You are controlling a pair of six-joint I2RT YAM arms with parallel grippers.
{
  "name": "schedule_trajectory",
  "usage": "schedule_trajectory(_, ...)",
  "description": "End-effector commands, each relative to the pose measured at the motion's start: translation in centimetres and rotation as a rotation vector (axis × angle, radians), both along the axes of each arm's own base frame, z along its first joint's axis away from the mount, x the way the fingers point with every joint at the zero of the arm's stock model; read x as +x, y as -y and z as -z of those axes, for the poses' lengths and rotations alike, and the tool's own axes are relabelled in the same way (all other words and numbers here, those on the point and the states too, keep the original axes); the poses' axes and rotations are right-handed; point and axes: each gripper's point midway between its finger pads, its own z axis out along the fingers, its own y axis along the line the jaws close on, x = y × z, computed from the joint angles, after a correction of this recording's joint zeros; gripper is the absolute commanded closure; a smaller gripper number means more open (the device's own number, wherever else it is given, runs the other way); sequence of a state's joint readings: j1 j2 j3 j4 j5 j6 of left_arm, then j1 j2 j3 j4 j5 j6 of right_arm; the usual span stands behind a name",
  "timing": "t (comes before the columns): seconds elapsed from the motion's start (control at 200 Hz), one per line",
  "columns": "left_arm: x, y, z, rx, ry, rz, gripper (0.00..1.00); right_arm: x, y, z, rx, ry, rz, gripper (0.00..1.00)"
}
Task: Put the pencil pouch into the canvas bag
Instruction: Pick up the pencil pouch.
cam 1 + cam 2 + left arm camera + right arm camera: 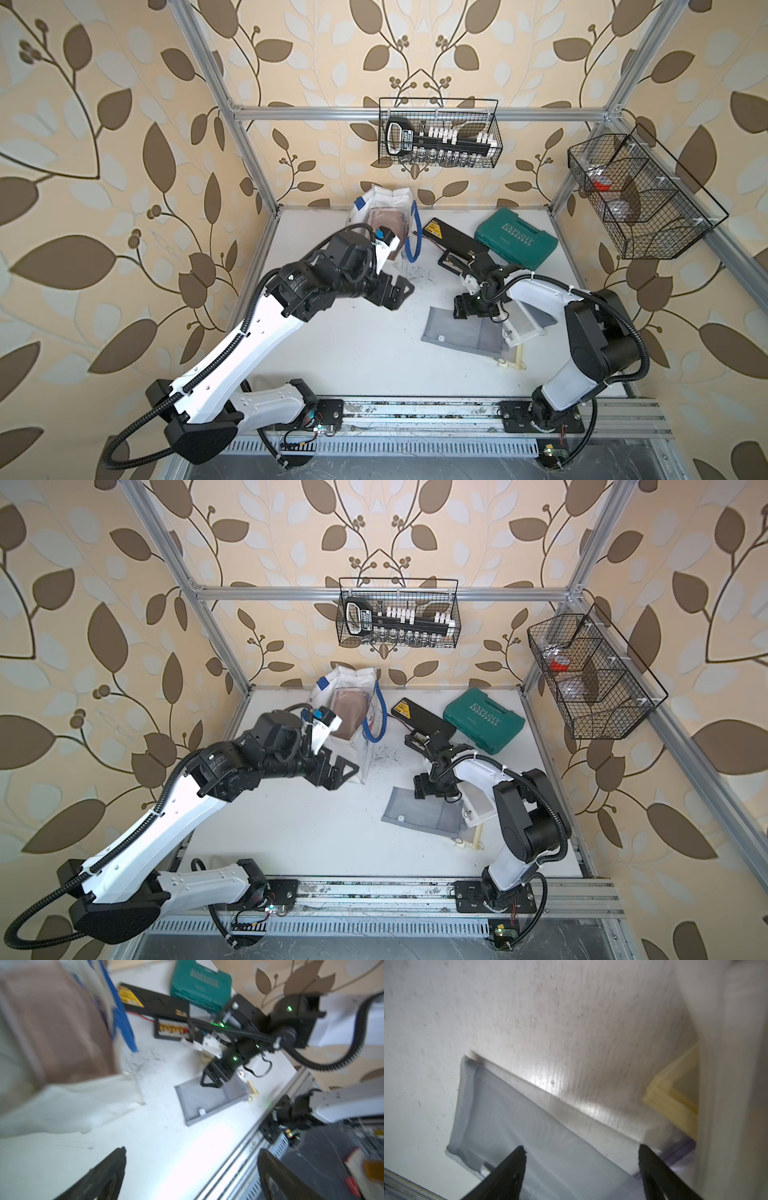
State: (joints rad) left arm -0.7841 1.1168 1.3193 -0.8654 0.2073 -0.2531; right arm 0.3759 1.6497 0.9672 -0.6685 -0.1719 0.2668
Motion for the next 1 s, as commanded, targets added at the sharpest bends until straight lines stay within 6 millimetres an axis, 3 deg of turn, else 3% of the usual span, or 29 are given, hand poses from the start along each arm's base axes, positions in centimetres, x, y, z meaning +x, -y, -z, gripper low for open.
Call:
schedule_trajectory(0.0, -4.2, 2.5, 3.4, -0.097, -0.218, 0.030, 0.01, -1.3, -0.4, -0.4, 0.030, -0.013, 0.010, 0.17)
schedule_trajectory(0.115, -6.8, 3.9, 7.3, -0.061, -0.320, 0.058, 0.01, -2.4, -1.0, -0.3, 0.046, -0.031, 0.014, 0.18)
schedule_trajectory(0.22, -7.6, 4.6, 11.3, -0.002, -0.413, 0.044, 0.01, -3.1, -1.4, -0.8, 0.080, -0.033, 0.034, 0.18)
schedule_trajectory(0.34, -7.3, 5.3, 15.2, 0.036, -0.500, -0.029, 0.01, -2.6, -1.2, -1.5, 0.070, -0.005, 0.041, 0.16)
schedule_trajectory(0.53, -5.8, 7.5, 19.7, 0.010, -0.589, -0.148, 0.01, -3.1, -1.4, 0.0, 0.119, -0.056, 0.058, 0.17)
schedule_trajectory(0.85, -3.9, 11.2, 24.6, 0.010, -0.664, -0.212, 0.09, -4.8, -2.3, -0.4, 0.202, -0.074, 0.097, 0.24)
schedule_trajectory(0.995, -3.3, 11.9, 26.5, -0.013, -0.684, -0.233, 0.22, -5.8, -3.1, -0.4, 0.268, -0.089, 0.127, 0.30)
